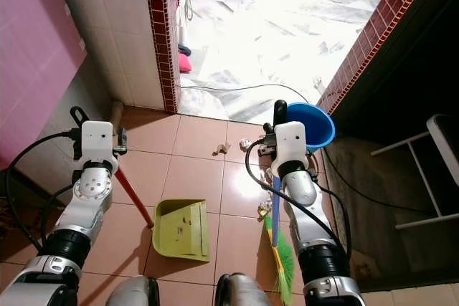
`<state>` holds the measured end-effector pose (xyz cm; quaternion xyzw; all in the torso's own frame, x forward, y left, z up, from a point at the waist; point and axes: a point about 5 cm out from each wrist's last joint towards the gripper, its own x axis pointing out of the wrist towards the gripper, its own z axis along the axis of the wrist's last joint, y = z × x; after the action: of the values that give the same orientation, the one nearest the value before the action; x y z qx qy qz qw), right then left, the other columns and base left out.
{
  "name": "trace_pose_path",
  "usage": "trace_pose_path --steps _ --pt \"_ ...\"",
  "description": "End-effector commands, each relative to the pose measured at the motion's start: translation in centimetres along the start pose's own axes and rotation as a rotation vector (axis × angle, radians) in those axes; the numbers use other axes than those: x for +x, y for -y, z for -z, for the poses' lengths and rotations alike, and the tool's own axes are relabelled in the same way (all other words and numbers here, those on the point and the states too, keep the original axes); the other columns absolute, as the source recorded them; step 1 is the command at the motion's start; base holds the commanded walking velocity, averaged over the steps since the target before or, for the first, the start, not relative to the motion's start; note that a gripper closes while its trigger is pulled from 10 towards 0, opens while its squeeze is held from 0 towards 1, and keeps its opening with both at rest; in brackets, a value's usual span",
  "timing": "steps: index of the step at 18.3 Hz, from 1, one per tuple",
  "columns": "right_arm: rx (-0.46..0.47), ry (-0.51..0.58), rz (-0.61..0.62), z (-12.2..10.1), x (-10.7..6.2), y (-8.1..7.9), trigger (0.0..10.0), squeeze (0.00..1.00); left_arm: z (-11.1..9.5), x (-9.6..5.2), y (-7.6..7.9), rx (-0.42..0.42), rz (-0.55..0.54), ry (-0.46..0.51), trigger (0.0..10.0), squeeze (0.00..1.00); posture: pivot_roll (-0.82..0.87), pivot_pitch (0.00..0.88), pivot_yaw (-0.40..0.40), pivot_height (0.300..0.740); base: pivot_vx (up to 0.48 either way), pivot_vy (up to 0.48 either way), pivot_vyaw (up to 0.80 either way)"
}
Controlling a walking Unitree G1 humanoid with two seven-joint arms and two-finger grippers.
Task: Sweep floor
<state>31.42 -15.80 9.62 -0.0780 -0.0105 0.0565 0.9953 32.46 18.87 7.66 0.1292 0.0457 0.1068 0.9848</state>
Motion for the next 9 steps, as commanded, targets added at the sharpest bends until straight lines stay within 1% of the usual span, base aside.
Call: trace_pose_path --steps 1,2,3,9 --pt "-0.006 0.013 0.015 -0.12 0.0 0.34 10.0 0.0 -0.23 -0.17 0.2 -0.018 0.023 0.019 10.0 1.0 -0.04 0.073 -0.07 0.74 0.0 0.0 0.0" --pt "-0.007 0.012 0.015 -0.11 -0.01 0.35 10.0 0.0 -0.18 -0.24 0.24 -0.049 0.031 0.019 10.0 1.0 -0.04 0.073 -0.071 0.74 0.0 0.0 0.0" --pt "-0.008 0.012 0.016 -0.08 -0.03 0.39 10.0 0.0 -0.09 -0.35 0.2 -0.059 0.035 0.021 10.0 1.0 -0.04 0.073 -0.07 0.74 0.0 0.0 0.0" --pt "-0.01 0.008 0.016 0.07 -0.08 0.48 10.0 0.0 -0.09 -1.0 -0.07 -0.056 0.062 0.031 10.0 1.0 -0.04 0.072 -0.068 0.74 0.0 0.0 0.0"
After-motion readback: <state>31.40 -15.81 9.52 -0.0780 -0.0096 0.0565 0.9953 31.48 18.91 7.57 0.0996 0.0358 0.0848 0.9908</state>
